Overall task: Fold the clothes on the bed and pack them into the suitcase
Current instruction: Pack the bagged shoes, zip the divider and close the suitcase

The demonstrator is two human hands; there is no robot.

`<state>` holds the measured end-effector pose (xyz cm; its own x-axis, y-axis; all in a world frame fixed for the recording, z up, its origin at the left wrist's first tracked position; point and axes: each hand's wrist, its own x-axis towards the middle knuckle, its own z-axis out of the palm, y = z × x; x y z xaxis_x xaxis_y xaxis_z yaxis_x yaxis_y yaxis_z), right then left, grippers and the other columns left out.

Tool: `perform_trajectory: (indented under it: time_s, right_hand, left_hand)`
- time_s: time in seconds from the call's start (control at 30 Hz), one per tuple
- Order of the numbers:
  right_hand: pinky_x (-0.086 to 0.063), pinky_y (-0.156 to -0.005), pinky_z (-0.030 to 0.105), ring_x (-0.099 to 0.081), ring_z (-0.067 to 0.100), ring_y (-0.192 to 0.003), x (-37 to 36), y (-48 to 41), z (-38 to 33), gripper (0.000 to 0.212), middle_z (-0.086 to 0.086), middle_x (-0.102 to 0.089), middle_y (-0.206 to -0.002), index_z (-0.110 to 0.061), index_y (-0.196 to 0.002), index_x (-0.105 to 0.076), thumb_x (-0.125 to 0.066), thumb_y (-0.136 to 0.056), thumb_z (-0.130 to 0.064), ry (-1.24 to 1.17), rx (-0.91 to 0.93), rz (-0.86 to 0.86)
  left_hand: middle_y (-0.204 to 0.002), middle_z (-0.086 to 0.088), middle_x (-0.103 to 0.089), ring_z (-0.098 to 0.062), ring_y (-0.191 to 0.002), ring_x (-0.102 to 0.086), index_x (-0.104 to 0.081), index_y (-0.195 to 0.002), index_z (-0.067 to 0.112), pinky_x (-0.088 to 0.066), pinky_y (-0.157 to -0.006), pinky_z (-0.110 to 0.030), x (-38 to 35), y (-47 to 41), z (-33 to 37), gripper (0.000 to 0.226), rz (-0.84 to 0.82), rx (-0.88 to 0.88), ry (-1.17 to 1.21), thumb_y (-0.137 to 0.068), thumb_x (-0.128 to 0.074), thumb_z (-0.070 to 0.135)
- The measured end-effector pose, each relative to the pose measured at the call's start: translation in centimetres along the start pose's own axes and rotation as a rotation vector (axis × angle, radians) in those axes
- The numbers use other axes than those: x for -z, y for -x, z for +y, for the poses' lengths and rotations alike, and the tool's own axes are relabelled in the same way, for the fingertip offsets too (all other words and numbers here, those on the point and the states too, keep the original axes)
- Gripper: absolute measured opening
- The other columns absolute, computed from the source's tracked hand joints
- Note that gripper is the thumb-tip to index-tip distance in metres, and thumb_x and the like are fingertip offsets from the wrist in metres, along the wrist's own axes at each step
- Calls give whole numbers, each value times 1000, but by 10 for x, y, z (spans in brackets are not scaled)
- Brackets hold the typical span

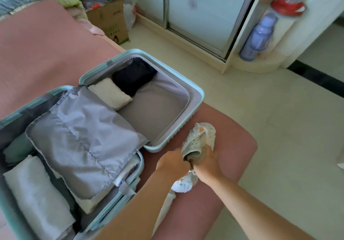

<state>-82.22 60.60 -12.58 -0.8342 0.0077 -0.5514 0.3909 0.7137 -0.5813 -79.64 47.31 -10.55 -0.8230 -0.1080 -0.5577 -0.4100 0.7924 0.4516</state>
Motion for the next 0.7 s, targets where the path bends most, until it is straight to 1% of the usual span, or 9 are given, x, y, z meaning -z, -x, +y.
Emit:
perform_trajectory:
  time_s: [0.07,0.13,0.2,0.27,0.4,0.47,0.53,0.6,0.7]
  right_hand:
    - [-59,-66,36,-60,29,-97,2,2,-4,80,10,-46,-134,-30,-154,-24,-58,-86,-4,-144,-149,-23]
    - [-61,-61,35,-62,26,-91,10,9,-8,87,5,-44,-145,-37,-159,-13,-47,-90,5,-238,-258,-87]
    - [-61,-77,41,-65,29,-98,20,16,-11,79,3,-53,-142,-33,-158,-22,-42,-91,3,-200,-193,-33]
    - [-56,-91,40,-64,29,-108,28,24,-17,75,1,-58,-139,-35,-154,-32,-42,-87,-3,-188,-106,86]
    - [-51,-90,39,-59,28,-94,39,34,-58,73,7,-41,-143,-40,-154,-30,-38,-89,-9,-314,2,293]
    - [-48,-93,38,-55,28,-95,41,32,-90,70,11,-35,-143,-36,-156,-27,-44,-92,-13,-337,87,281]
    - [-45,-94,31,-51,26,-104,34,24,-120,74,12,-34,-144,-32,-156,-27,-54,-89,-14,-295,184,209]
    - [-41,-94,25,-49,26,-119,19,12,-147,76,11,-35,-144,-29,-154,-30,-60,-87,-11,-229,265,135]
    - [-39,-97,25,-48,27,-127,-12,-11,-177,67,9,-33,-145,-24,-152,-36,-58,-90,-10,-130,291,25]
  left_hand:
    - [-97,-4,-66,-23,-88,-62,-59,-93,13,-47,-68,-29,4,0,5,14,14,20,-31,-85,-50,20]
    - [-89,-5,-61,-25,-88,-63,-56,-84,12,-44,-65,-29,11,1,10,9,34,3,-66,-84,-49,8]
    - [-82,-3,-59,-24,-84,-63,-60,-83,11,-42,-61,-28,23,5,15,14,49,-42,-86,-84,-47,6]
    - [-76,0,-58,-18,-72,-58,-62,-81,15,-39,-55,-26,42,13,22,18,58,-98,-60,-86,-45,11]
    - [-70,-2,-62,-15,-56,-49,-65,-81,21,-38,-48,-26,95,23,33,20,166,-162,14,-86,-45,18]
    - [-70,-1,-64,-19,-62,-56,-66,-84,20,-42,-52,-29,123,20,28,21,272,-159,23,-82,-45,18]
    - [-69,2,-64,-19,-68,-59,-67,-86,24,-45,-56,-30,149,13,14,25,349,-124,48,-80,-44,17]
    - [-65,4,-62,-18,-63,-57,-68,-87,29,-41,-52,-28,170,-2,-3,29,390,-79,82,-82,-43,15]
    - [-67,5,-59,-19,-64,-54,-65,-86,27,-35,-51,-27,189,-33,-32,28,409,-15,55,-85,-41,12]
